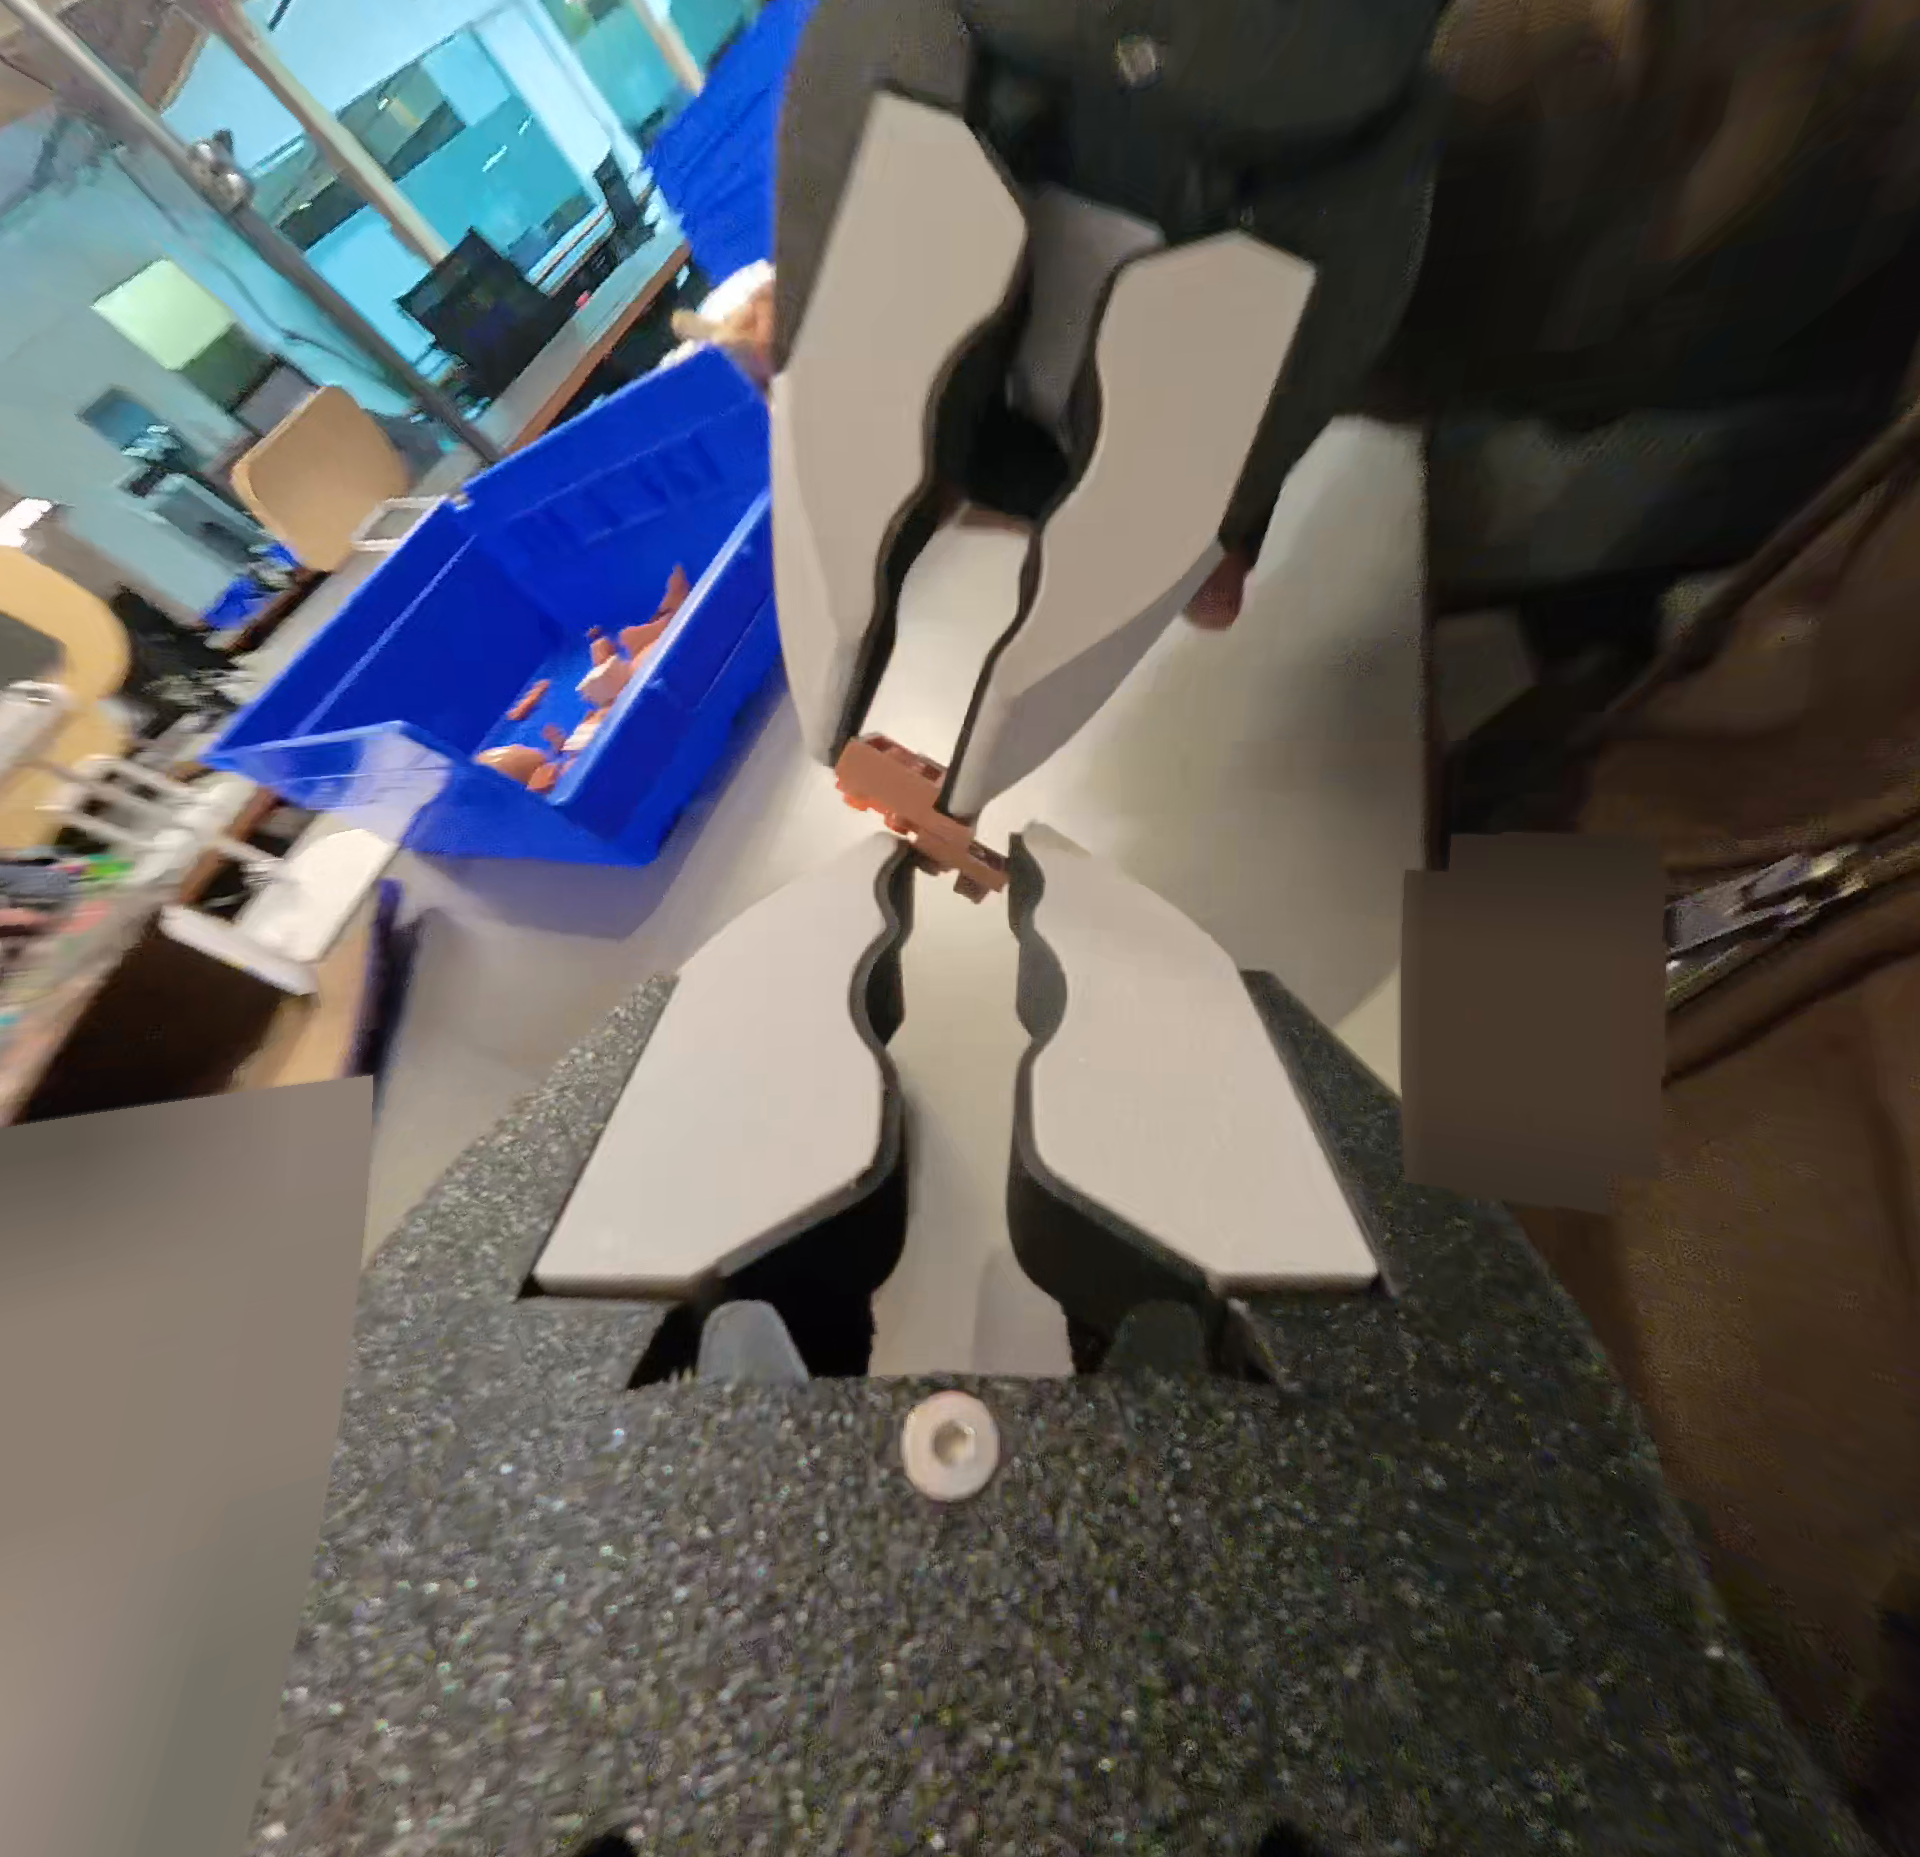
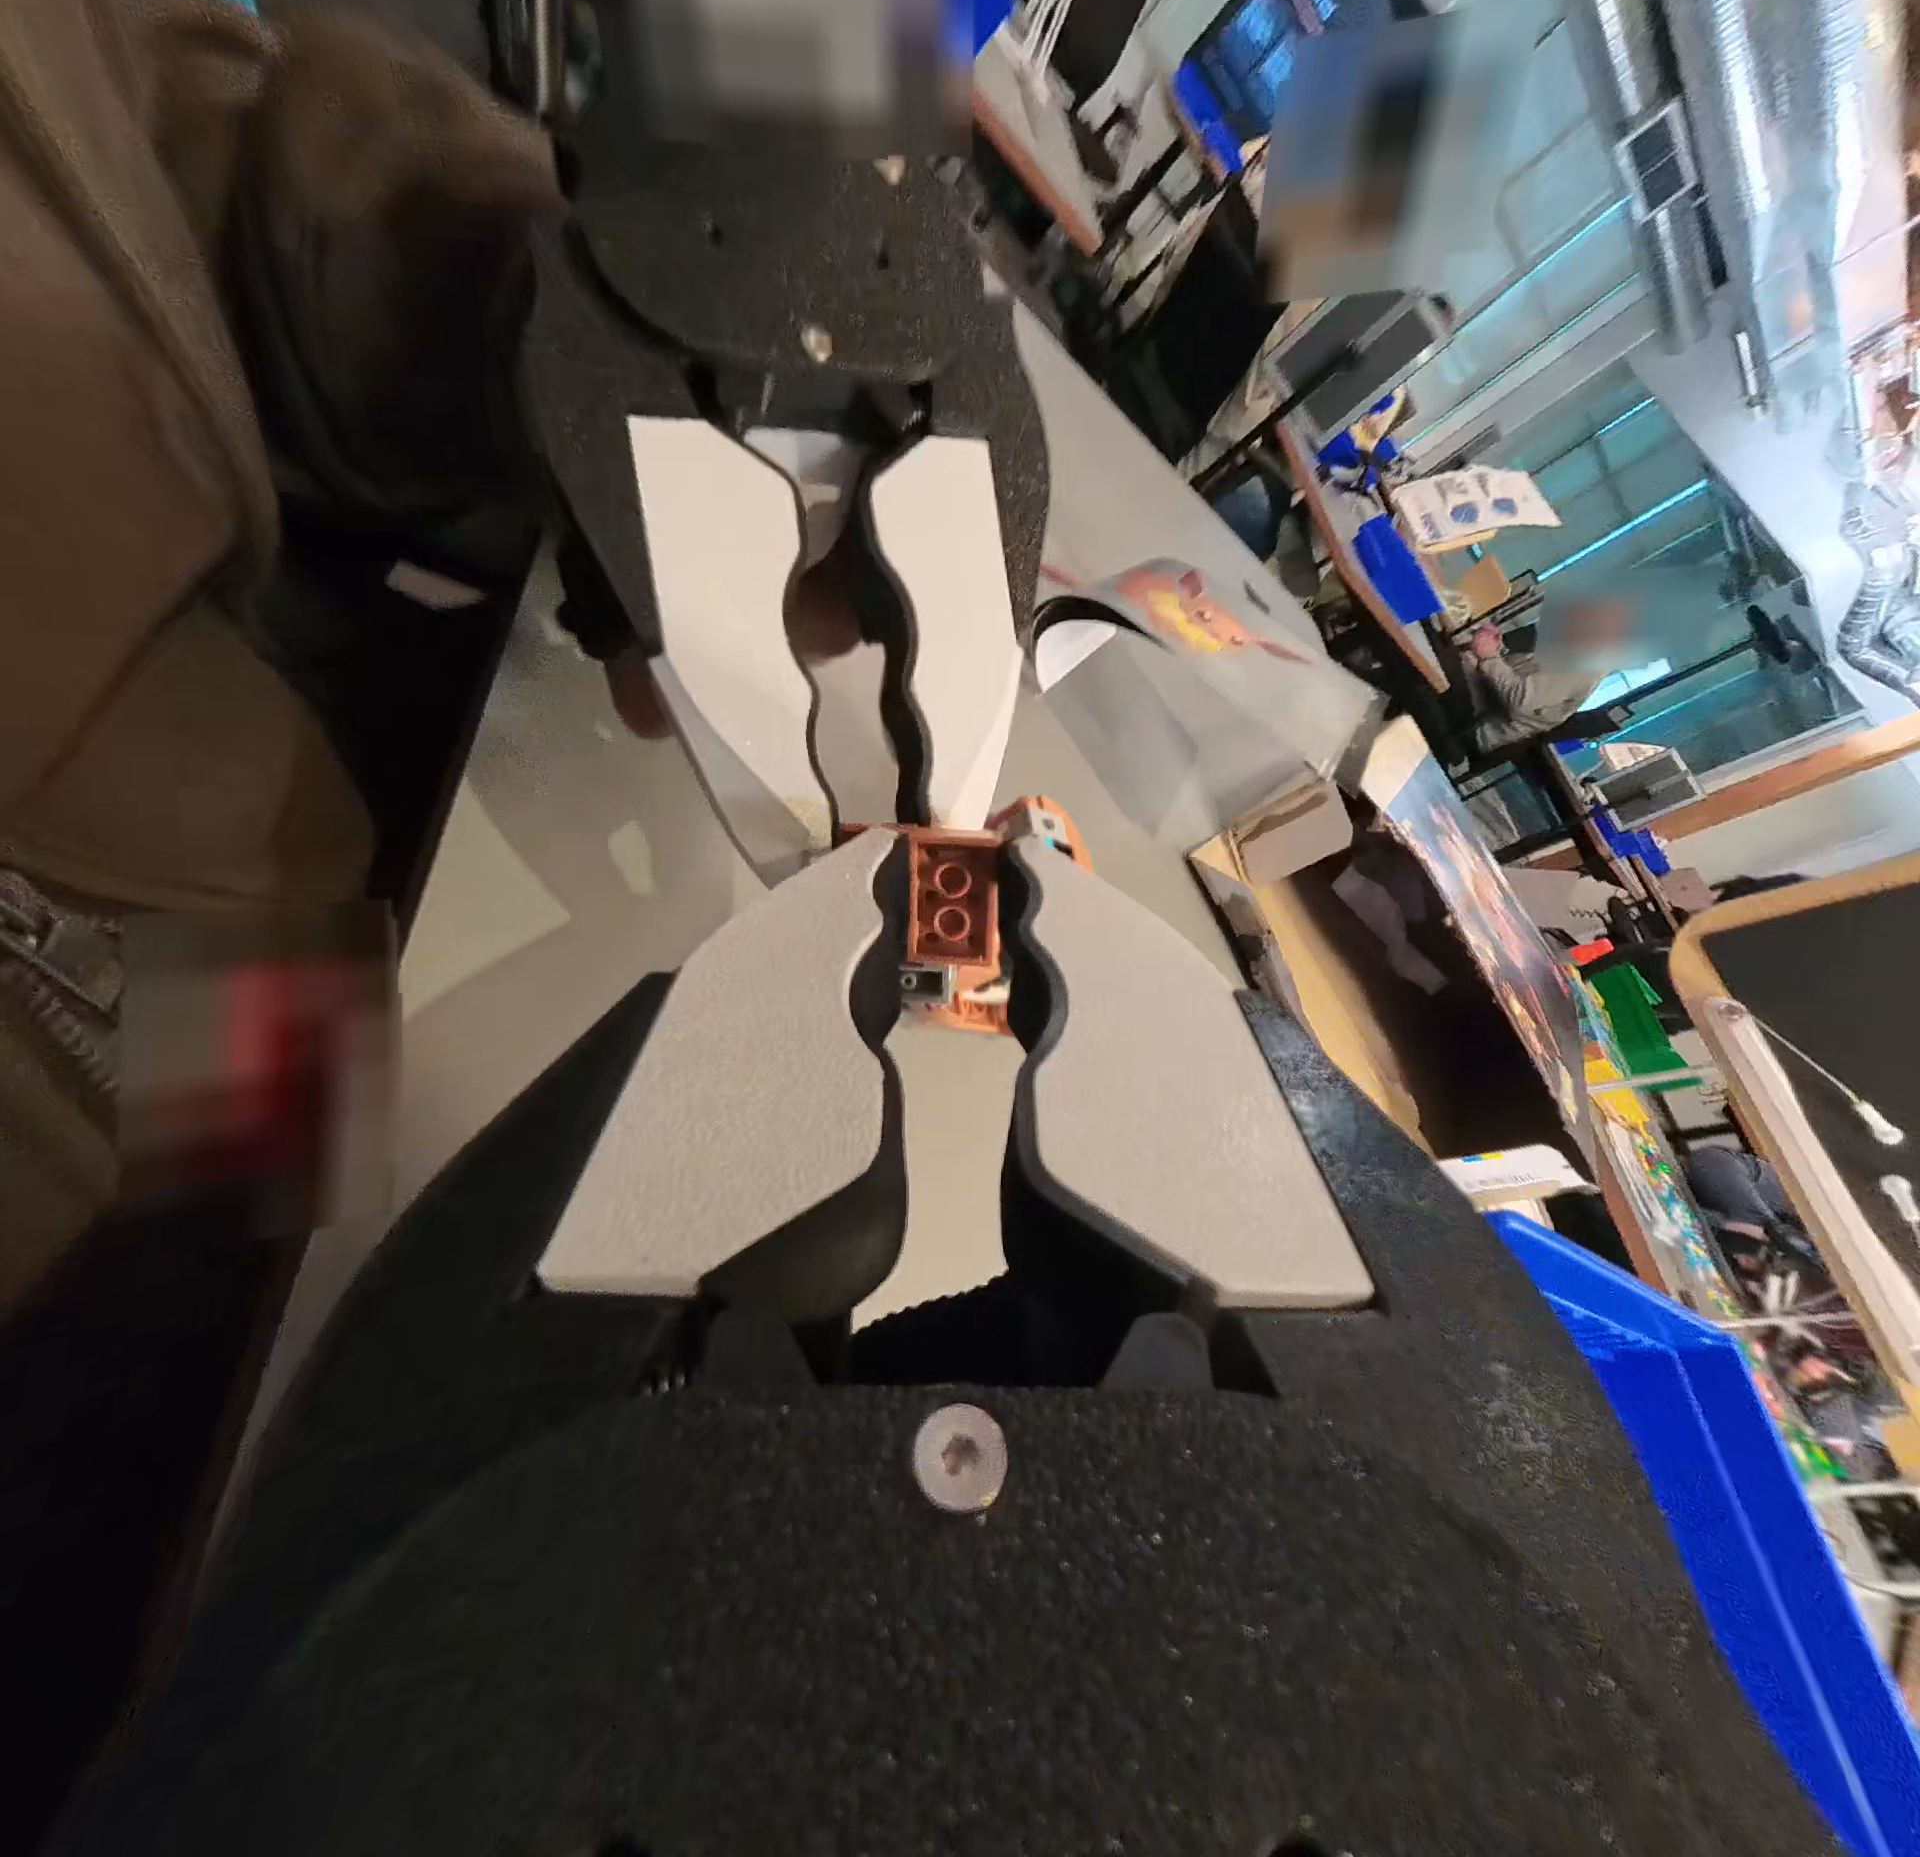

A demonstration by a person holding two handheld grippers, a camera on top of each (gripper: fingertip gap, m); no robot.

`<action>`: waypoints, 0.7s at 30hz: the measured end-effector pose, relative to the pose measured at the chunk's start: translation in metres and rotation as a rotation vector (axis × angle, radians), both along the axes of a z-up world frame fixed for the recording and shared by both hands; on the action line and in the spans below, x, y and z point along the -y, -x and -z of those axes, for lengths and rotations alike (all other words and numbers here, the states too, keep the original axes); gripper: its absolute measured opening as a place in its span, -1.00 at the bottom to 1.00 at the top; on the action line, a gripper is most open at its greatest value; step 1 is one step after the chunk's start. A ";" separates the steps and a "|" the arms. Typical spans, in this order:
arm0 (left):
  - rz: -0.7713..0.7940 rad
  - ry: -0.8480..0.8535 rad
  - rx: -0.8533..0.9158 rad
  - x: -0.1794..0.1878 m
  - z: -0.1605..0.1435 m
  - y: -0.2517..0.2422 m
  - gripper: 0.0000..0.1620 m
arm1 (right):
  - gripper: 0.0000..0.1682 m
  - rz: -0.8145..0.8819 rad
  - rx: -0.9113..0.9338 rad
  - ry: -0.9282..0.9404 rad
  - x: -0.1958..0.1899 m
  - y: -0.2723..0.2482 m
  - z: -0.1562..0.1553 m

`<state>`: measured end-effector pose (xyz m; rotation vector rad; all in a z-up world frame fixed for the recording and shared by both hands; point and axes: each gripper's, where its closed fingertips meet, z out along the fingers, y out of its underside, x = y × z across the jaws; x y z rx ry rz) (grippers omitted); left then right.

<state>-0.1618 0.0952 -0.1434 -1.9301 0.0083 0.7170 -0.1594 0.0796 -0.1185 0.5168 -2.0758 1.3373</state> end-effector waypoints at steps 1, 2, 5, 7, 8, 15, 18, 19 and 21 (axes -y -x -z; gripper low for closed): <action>0.024 -0.043 0.036 -0.001 -0.003 -0.002 -0.79 | -0.82 0.000 0.014 0.028 0.000 -0.001 -0.002; 0.030 -0.049 0.044 -0.001 -0.002 -0.002 -0.79 | -0.82 0.007 0.021 0.040 0.000 0.000 -0.001; 0.004 -0.018 0.019 -0.001 0.002 0.002 -0.79 | -0.82 0.030 0.038 0.078 -0.001 0.004 0.003; 0.005 -0.062 0.042 -0.001 0.000 0.003 -0.79 | -0.82 0.046 0.059 0.137 -0.003 0.005 -0.001; 0.006 -0.093 0.068 -0.001 -0.002 0.003 -0.79 | -0.82 0.061 0.062 0.169 -0.004 0.007 -0.003; -0.021 -0.250 0.205 0.000 -0.012 0.005 -0.87 | -0.82 0.170 -0.005 0.274 -0.008 0.010 -0.013; -0.049 -0.237 0.184 -0.001 -0.011 0.006 -0.88 | -0.82 0.176 0.018 0.296 -0.010 0.010 -0.010; -0.056 -0.235 0.189 -0.001 -0.010 0.006 -0.88 | -0.82 0.177 0.012 0.298 -0.011 0.010 -0.010; -0.050 -0.245 0.219 -0.003 -0.010 0.004 -0.89 | -0.82 0.168 -0.015 0.296 -0.013 0.008 -0.011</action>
